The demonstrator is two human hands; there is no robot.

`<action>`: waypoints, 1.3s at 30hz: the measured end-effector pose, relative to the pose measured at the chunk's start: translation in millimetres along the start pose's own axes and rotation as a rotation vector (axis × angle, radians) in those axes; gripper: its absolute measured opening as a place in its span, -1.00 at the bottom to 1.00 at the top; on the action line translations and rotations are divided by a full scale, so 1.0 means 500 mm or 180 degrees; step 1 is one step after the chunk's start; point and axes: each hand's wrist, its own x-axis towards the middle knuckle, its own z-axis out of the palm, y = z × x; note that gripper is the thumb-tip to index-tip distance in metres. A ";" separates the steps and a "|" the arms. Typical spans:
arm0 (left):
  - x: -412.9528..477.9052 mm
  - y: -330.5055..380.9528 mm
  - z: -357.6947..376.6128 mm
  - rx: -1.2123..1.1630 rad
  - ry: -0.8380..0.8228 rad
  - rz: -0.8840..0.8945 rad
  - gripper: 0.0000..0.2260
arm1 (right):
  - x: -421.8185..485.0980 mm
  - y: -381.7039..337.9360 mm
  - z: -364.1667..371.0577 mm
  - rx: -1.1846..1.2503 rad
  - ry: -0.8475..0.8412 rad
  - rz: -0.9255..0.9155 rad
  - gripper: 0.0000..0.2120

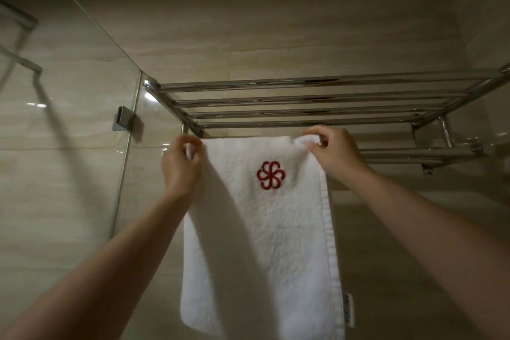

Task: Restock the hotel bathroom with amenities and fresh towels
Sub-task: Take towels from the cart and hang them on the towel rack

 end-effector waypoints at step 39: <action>-0.244 0.178 -0.044 0.2349 -0.3140 0.1396 -0.56 | -0.203 -0.093 -0.176 -0.1779 -0.2379 0.0130 -0.68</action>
